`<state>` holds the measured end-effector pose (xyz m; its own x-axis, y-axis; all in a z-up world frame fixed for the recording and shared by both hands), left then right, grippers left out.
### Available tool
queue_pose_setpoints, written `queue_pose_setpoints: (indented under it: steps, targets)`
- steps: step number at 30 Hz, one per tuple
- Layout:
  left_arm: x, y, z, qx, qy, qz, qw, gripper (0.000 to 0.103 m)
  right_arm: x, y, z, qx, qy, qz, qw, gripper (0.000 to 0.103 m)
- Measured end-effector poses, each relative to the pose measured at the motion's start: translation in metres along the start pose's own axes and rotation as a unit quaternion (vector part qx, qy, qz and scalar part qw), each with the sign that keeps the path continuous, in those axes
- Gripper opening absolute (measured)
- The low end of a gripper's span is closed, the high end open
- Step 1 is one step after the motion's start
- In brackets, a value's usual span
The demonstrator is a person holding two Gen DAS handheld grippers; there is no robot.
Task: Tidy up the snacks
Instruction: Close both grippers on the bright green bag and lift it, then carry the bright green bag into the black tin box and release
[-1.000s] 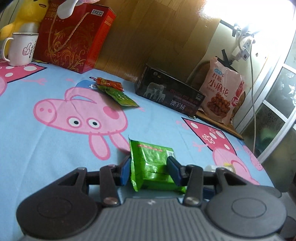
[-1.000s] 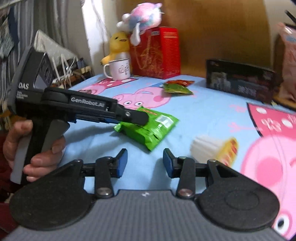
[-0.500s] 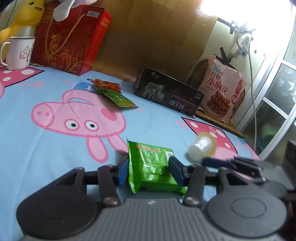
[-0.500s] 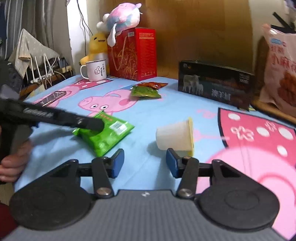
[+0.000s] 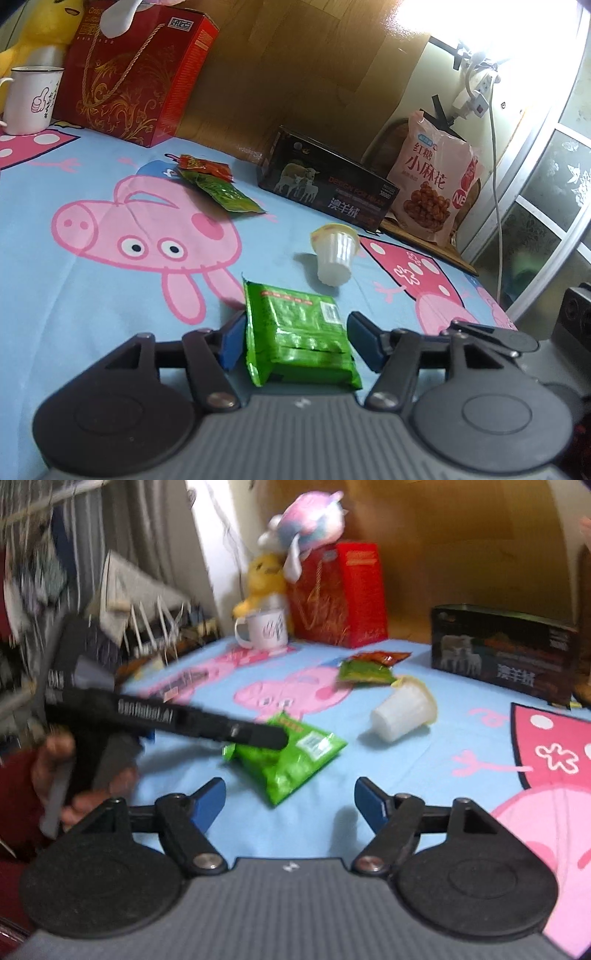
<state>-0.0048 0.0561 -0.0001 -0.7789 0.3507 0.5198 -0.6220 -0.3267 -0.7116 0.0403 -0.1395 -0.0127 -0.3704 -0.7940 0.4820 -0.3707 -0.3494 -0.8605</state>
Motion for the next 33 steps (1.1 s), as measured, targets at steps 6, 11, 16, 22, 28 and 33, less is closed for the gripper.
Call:
queue_pose_setpoints:
  steps: [6,11,16,22,28,33]
  targets:
    - [0.0,0.0,0.0,0.002,0.001,0.0,1.0,0.06,-0.022,-0.002,-0.026,0.071,0.025,-0.04,0.996,0.079]
    - [0.003,0.001,-0.002,0.009,-0.012,0.008,0.9999,0.052,-0.037,-0.008,-0.037,0.088,0.032,-0.035,0.995,0.049]
    - [0.006,0.0,-0.002,0.021,-0.009,0.003,0.9997,0.046,-0.032,-0.009,-0.022,0.045,0.042,-0.023,0.998,0.028]
    - [0.012,-0.02,0.019,0.01,0.007,0.022,0.9997,0.045,-0.013,-0.014,-0.022,0.045,0.048,0.021,0.998,0.028]
    - [-0.024,-0.073,0.049,-0.016,0.026,0.019,0.9993,0.045,0.004,-0.04,0.008,0.044,0.098,0.079,0.991,0.028]
    - [-0.078,-0.129,0.08,-0.061,0.037,0.032,0.997,0.046,0.008,-0.069,0.056,0.03,0.15,0.111,0.982,0.028]
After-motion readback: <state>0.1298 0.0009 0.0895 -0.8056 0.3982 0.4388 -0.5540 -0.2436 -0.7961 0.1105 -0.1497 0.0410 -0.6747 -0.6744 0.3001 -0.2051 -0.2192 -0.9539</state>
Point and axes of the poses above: each gripper's, at about its wrist camera, not at the fingertips, and x roughly against the way its jaws point, z to its right, y to its underside, the point moved 3 cm from there along -x, roughly the way its jaws point, and after that the axes turned 3 degrees about x, right-handed, at the moved point
